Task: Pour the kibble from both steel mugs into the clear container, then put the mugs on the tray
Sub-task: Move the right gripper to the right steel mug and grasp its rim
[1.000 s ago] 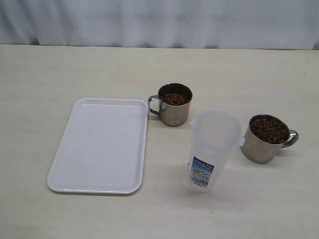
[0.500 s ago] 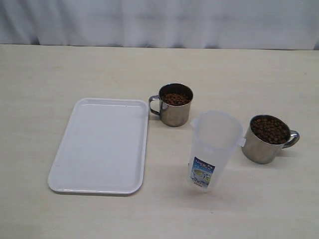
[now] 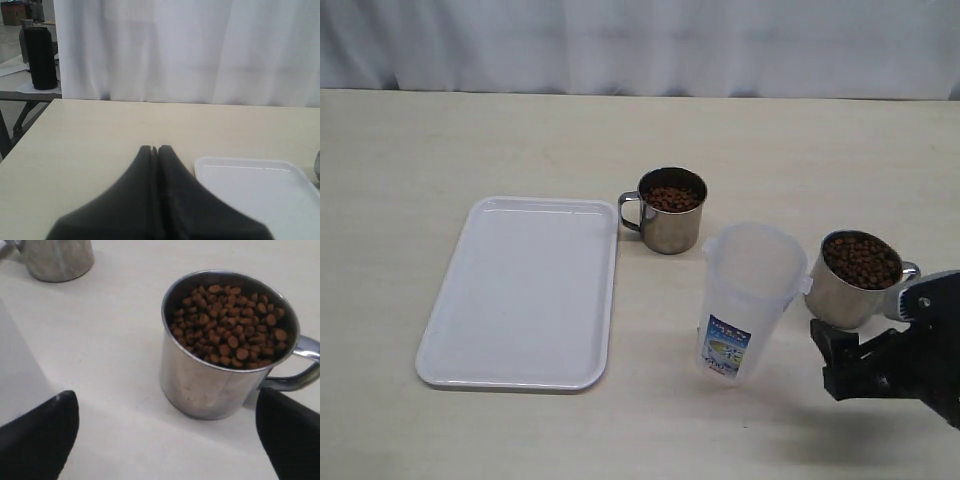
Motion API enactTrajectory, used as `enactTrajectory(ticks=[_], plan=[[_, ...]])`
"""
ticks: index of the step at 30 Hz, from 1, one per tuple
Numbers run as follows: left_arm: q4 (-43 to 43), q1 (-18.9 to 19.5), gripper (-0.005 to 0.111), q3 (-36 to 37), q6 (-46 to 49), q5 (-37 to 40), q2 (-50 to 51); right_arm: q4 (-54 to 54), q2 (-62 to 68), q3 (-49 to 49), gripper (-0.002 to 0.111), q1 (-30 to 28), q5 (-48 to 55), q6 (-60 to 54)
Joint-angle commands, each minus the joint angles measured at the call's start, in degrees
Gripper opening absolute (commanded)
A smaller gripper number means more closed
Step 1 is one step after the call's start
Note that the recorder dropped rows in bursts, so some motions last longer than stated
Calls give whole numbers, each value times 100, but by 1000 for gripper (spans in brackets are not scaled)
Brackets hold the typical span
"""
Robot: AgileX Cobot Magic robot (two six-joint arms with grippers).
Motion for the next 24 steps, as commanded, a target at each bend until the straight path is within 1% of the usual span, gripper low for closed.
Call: enactTrajectory(ticks=[1, 4, 6, 12, 20, 24], plan=[[21, 6, 0, 19, 0, -35, -10, 446, 895, -307, 93, 22, -607, 30], [21, 6, 0, 19, 0, -35, -10, 742, 1358, -652, 93, 22, -629, -109], [21, 6, 0, 19, 0, -35, -10, 793, 1601, -810, 93, 22, -760, -288], [21, 6, 0, 19, 0, -35, -10, 815, 2186, -1153, 93, 11, -1165, -314], [21, 6, 0, 19, 0, -35, -10, 815, 2833, -1215, 93, 11, -2476, -314], [21, 6, 0, 19, 0, -35, -10, 640, 3028, -1306, 91, 0, -2447, -314]])
